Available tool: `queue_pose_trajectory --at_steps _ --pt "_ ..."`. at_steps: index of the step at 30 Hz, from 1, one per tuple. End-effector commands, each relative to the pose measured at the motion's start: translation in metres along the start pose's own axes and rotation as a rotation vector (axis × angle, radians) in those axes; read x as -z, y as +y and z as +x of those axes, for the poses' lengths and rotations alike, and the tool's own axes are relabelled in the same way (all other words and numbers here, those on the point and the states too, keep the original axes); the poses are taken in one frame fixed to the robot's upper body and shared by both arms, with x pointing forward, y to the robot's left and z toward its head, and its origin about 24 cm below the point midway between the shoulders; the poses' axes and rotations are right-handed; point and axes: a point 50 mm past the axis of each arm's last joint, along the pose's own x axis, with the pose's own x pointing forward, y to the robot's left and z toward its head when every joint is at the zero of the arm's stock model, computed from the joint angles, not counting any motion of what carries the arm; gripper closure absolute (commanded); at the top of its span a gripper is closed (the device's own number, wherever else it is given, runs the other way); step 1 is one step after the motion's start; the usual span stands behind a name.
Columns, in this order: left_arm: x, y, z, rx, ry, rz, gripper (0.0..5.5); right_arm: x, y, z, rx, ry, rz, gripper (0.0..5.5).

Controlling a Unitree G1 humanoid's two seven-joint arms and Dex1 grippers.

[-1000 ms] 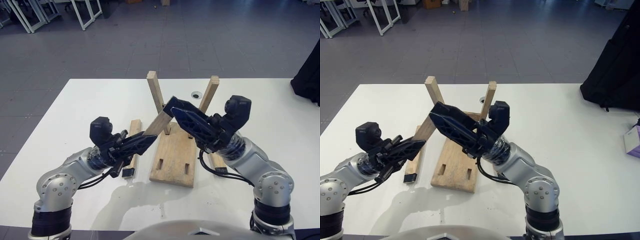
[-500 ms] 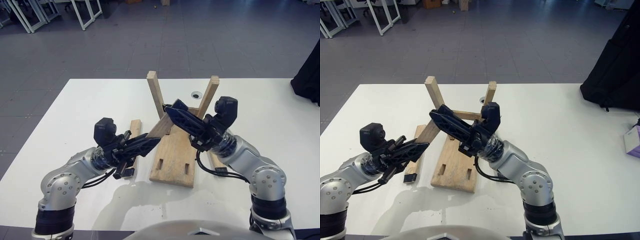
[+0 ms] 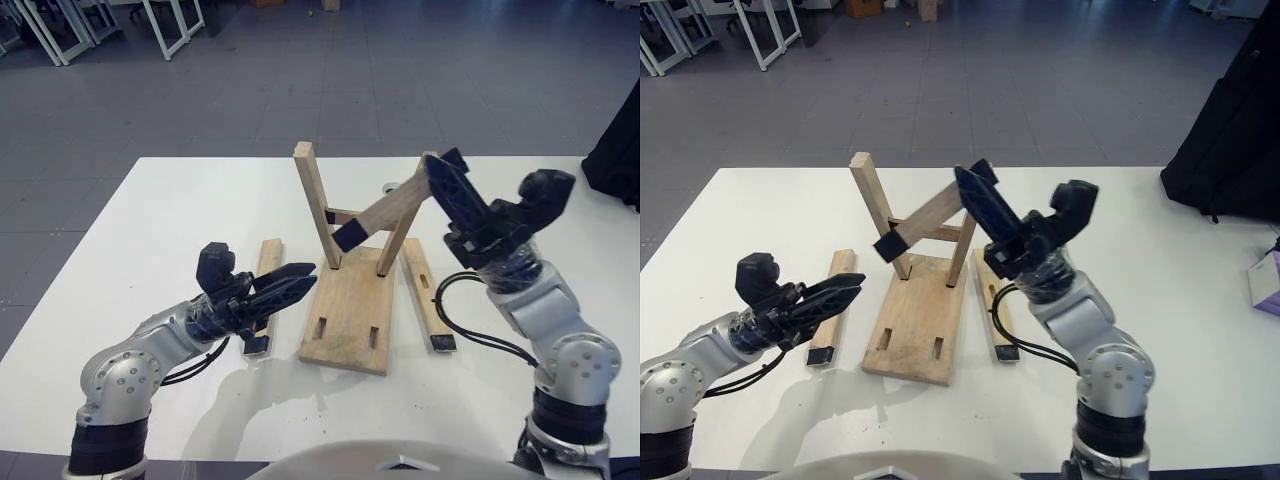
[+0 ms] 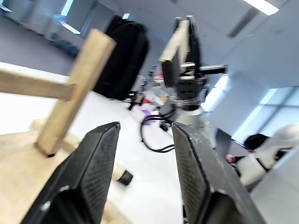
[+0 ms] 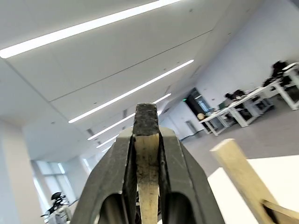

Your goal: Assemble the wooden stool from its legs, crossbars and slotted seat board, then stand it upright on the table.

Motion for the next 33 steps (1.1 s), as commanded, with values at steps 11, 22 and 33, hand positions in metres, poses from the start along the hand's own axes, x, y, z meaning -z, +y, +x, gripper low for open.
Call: queue_pose_trajectory --at_steps 11,22,33 --pt "0.032 0.004 -0.004 -0.470 -0.189 0.171 3.46 0.022 -0.045 -0.037 0.836 0.179 -0.441 5.09" --pt "0.047 0.007 0.016 -0.450 -0.122 0.195 3.46 0.031 -0.085 -0.029 0.853 0.230 -0.541 5.09" --pt "0.057 0.009 0.020 -0.473 -0.089 0.200 3.46 0.060 -0.091 -0.051 0.802 0.538 -0.866 5.09"
